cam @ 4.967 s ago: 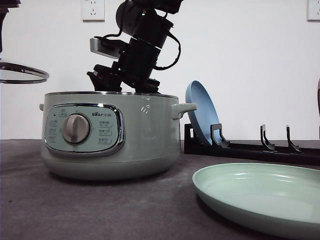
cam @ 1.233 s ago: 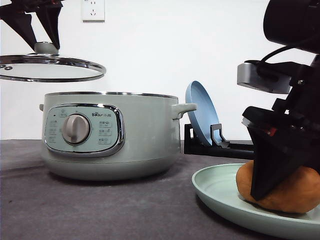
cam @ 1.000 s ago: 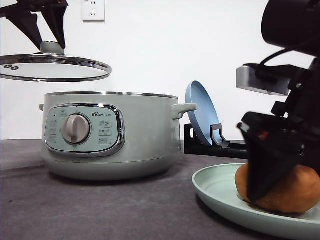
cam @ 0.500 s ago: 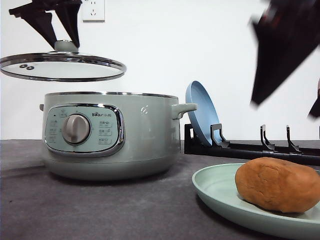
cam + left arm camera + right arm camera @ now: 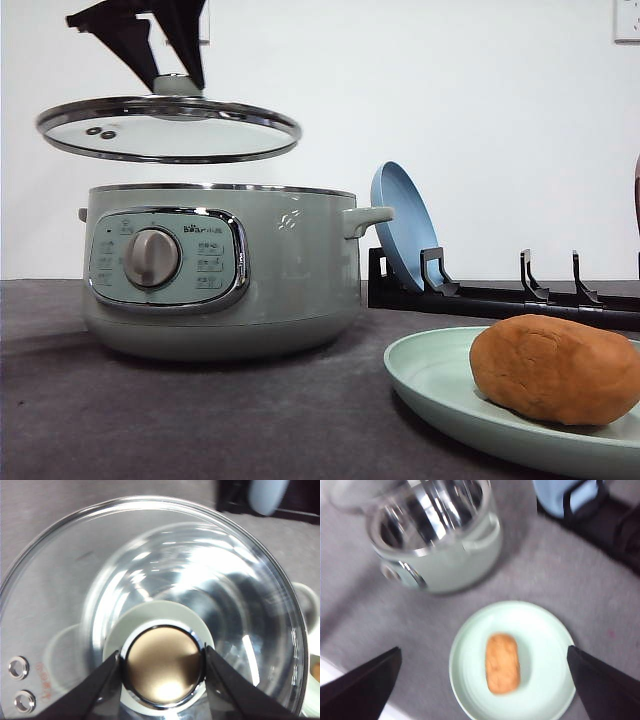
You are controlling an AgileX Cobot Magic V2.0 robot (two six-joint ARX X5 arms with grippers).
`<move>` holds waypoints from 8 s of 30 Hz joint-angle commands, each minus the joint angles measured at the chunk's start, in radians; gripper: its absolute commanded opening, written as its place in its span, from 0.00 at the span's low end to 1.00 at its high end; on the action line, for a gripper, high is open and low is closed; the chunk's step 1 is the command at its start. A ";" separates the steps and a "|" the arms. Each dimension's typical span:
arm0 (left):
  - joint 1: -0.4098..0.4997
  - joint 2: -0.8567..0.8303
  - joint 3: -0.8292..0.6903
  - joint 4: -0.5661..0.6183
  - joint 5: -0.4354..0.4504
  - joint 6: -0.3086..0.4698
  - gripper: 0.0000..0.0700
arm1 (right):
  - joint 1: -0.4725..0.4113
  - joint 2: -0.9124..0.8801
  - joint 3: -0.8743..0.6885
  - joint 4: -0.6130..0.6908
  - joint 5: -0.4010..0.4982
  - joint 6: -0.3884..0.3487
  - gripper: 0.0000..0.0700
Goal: Transfer potato from steamer to green plate
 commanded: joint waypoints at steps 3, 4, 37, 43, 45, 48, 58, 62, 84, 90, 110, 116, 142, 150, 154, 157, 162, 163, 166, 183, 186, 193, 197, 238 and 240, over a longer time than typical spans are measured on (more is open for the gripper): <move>-0.046 -0.003 0.038 0.028 0.002 0.010 0.00 | 0.010 -0.028 0.051 0.002 0.001 0.018 0.97; -0.057 -0.003 0.037 0.030 0.001 0.010 0.00 | 0.010 -0.033 0.057 0.003 0.001 0.018 0.97; -0.106 0.009 -0.068 0.084 -0.049 0.020 0.00 | 0.010 -0.039 0.061 0.005 0.002 0.032 0.97; -0.112 0.014 -0.102 0.131 -0.048 0.022 0.00 | 0.010 -0.039 0.061 0.005 0.008 0.032 0.97; -0.112 0.018 -0.111 0.143 -0.048 0.024 0.00 | 0.010 -0.039 0.061 0.005 0.008 0.032 0.97; -0.112 0.032 -0.111 0.147 -0.048 0.024 0.00 | 0.010 -0.039 0.061 0.005 0.008 0.032 0.97; -0.120 0.064 -0.111 0.144 -0.047 0.024 0.00 | 0.010 -0.039 0.061 0.005 0.028 0.032 0.97; -0.128 0.064 -0.111 0.139 -0.047 0.024 0.00 | 0.010 -0.039 0.061 0.005 0.030 0.032 0.97; -0.131 0.065 -0.111 0.098 -0.048 0.053 0.00 | 0.010 -0.039 0.061 0.004 0.027 0.045 0.97; -0.118 0.065 -0.111 0.101 -0.048 0.053 0.00 | 0.010 -0.039 0.061 0.004 0.027 0.054 0.97; -0.113 0.065 -0.083 0.093 -0.049 0.042 0.00 | 0.010 -0.039 0.061 0.005 0.027 0.059 0.97; -0.113 0.065 -0.064 0.075 -0.049 0.043 0.00 | 0.010 -0.039 0.061 0.005 0.026 0.062 0.97; -0.116 0.065 -0.064 0.089 -0.048 0.023 0.86 | 0.010 -0.039 0.061 0.004 0.026 0.062 0.97; -0.116 0.047 -0.054 0.089 -0.048 -0.007 0.97 | 0.010 -0.039 0.061 0.002 0.026 0.062 0.97; -0.116 0.001 -0.054 0.066 -0.048 -0.011 0.97 | 0.010 -0.039 0.061 -0.005 0.026 0.060 0.97; -0.116 -0.054 -0.054 0.040 -0.048 -0.013 0.97 | 0.010 -0.039 0.061 -0.007 0.026 0.058 0.97; -0.116 -0.162 -0.055 -0.007 -0.048 -0.014 0.97 | 0.010 -0.039 0.061 -0.009 0.026 0.058 0.97; -0.116 -0.184 -0.056 -0.011 -0.048 -0.014 0.97 | 0.010 -0.039 0.061 -0.010 0.026 0.058 0.97; -0.116 -0.253 -0.069 -0.012 -0.048 -0.014 0.97 | 0.010 -0.039 0.061 -0.010 0.026 0.051 0.97; -0.118 -1.009 -0.800 0.288 -0.025 -0.002 0.97 | 0.010 -0.039 0.060 -0.010 -0.029 -0.052 0.97; -0.118 -1.141 -0.924 0.326 0.050 -0.014 0.97 | 0.010 -0.039 0.060 -0.010 -0.054 -0.076 0.97; -0.118 -1.330 -1.052 0.302 0.110 -0.079 0.97 | 0.011 -0.039 0.060 -0.010 -0.057 -0.099 0.97; -0.118 -1.360 -1.052 0.304 0.110 -0.079 0.97 | 0.011 -0.039 0.060 -0.010 -0.056 -0.099 0.97; 0.103 -1.472 -1.406 0.666 0.108 -0.081 0.00 | 0.011 -0.039 0.060 -0.010 -0.053 -0.099 0.03; 0.158 -1.533 -1.533 0.768 0.107 -0.081 0.00 | 0.011 -0.039 0.060 -0.010 -0.053 -0.099 0.03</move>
